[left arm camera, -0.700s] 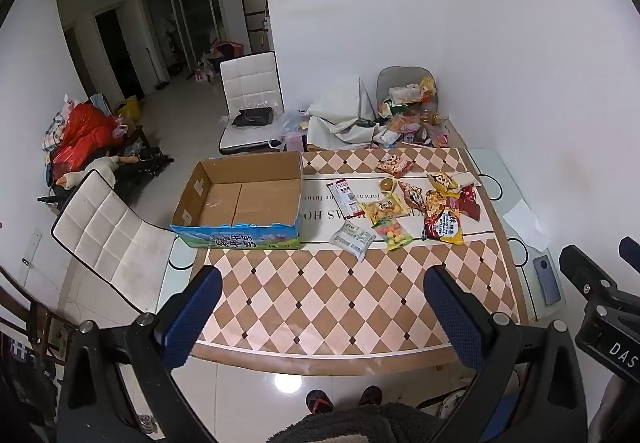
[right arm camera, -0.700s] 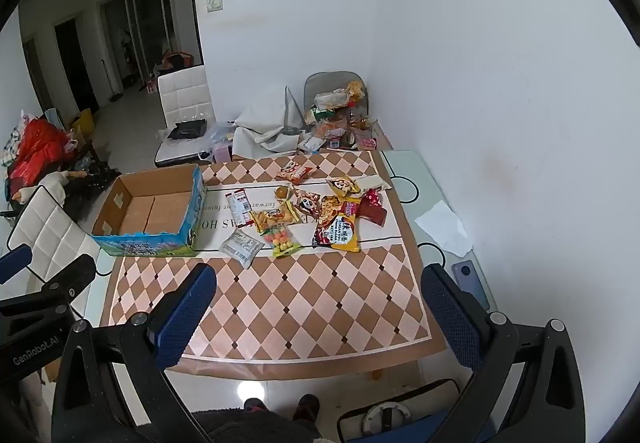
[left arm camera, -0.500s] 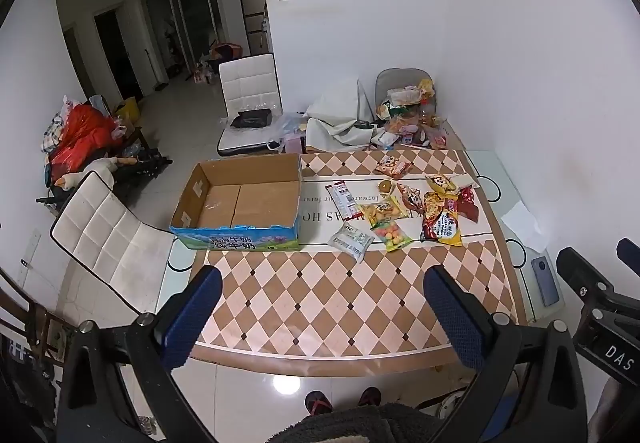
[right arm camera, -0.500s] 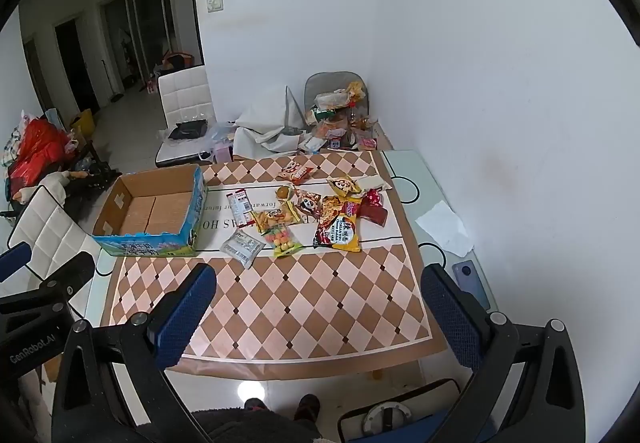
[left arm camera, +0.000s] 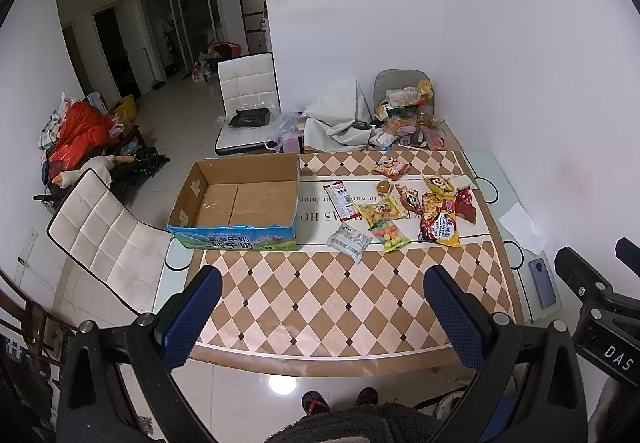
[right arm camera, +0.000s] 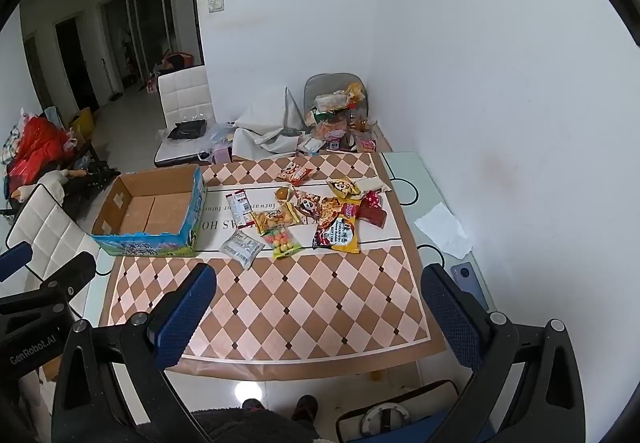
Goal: Organize snacks
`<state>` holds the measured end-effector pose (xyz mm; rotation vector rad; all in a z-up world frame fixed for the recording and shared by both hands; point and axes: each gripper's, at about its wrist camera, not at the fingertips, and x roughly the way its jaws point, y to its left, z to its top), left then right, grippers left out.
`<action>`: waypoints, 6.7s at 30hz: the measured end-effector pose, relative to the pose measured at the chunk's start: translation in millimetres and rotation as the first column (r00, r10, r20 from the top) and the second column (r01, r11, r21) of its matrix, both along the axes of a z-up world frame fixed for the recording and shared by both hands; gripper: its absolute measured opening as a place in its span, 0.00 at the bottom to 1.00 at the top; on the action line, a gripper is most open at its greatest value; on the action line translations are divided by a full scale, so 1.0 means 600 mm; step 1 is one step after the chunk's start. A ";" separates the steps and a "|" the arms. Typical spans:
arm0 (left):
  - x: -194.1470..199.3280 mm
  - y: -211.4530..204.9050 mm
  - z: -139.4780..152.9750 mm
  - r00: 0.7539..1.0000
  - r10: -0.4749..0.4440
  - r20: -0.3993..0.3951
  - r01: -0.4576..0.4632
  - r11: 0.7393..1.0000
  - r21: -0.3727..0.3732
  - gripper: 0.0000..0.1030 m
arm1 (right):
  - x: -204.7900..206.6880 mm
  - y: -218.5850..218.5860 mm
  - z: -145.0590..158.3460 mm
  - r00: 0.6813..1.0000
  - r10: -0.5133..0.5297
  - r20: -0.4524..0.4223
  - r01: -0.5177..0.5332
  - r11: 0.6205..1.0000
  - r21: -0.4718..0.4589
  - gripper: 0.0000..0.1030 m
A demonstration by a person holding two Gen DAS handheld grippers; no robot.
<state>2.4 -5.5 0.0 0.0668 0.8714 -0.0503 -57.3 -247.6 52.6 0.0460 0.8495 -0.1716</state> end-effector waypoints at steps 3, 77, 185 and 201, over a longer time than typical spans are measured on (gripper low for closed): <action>-0.001 -0.001 -0.002 1.000 -0.001 -0.001 0.001 1.000 -0.002 1.00 | 0.001 0.000 0.000 1.000 0.001 0.002 -0.001 1.000 -0.002 1.00; 0.012 0.054 0.029 1.000 -0.011 0.019 0.012 1.000 -0.015 1.00 | -0.014 0.045 0.011 1.000 -0.012 0.020 0.010 0.998 0.066 1.00; 0.644 0.180 -0.337 0.848 -0.013 -0.529 -0.012 0.999 -0.044 0.35 | 0.704 0.222 -0.498 0.819 0.315 -0.480 -0.054 0.874 0.482 0.78; 0.781 0.447 -0.464 0.769 0.048 -0.638 -0.124 0.989 -0.074 0.35 | 0.839 0.596 -0.561 0.751 0.363 -0.552 -0.118 0.896 0.428 0.78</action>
